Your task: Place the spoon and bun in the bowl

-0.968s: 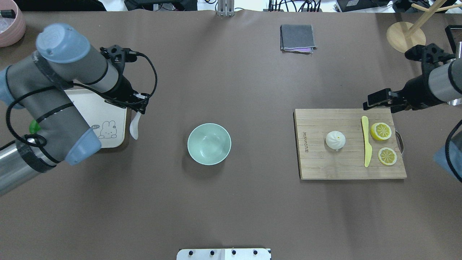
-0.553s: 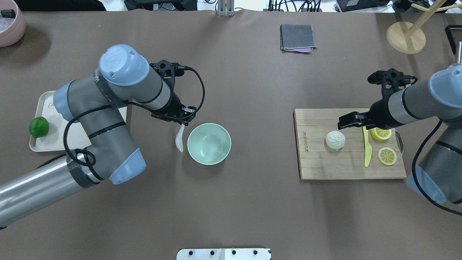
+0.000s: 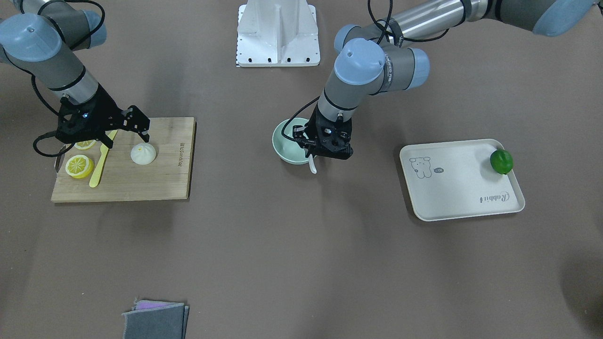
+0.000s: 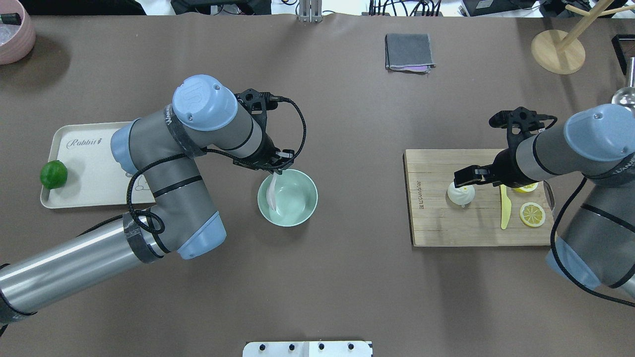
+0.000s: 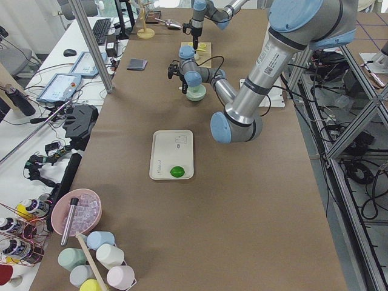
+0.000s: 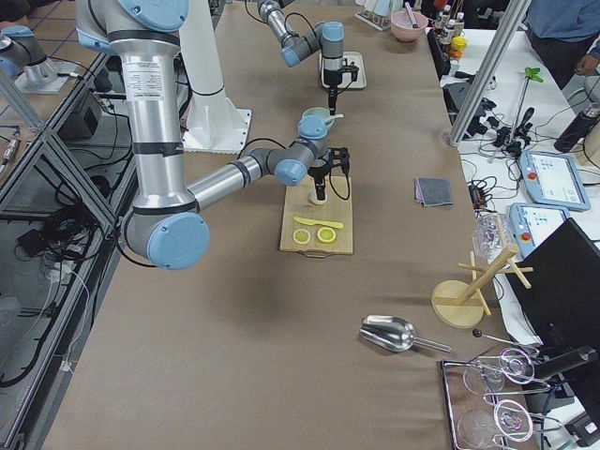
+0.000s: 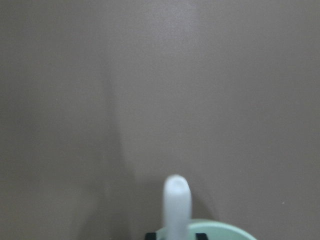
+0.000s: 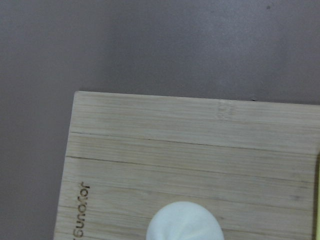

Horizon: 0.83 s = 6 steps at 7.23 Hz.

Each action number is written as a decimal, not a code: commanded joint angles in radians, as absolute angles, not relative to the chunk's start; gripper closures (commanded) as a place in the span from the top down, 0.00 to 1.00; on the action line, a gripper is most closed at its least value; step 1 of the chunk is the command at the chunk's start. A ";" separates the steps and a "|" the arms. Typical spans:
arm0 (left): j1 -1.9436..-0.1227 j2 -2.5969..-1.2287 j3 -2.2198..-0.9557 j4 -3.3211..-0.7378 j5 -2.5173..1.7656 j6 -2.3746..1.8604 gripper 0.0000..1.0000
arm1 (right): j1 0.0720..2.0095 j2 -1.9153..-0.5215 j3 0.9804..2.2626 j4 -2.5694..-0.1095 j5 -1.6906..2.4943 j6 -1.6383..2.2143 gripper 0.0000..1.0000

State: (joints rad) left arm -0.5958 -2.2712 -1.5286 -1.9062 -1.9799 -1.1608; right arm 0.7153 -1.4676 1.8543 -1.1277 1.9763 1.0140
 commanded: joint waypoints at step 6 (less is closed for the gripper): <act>-0.638 -2.210 -1.606 -1.882 -1.990 -1.164 0.97 | 0.683 -1.459 1.848 -1.183 1.960 1.012 0.00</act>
State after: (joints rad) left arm -0.6308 -2.2118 -1.5990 -1.8921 -1.9859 -1.1637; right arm 0.6841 -1.4591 1.8427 -1.1753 1.9586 1.0129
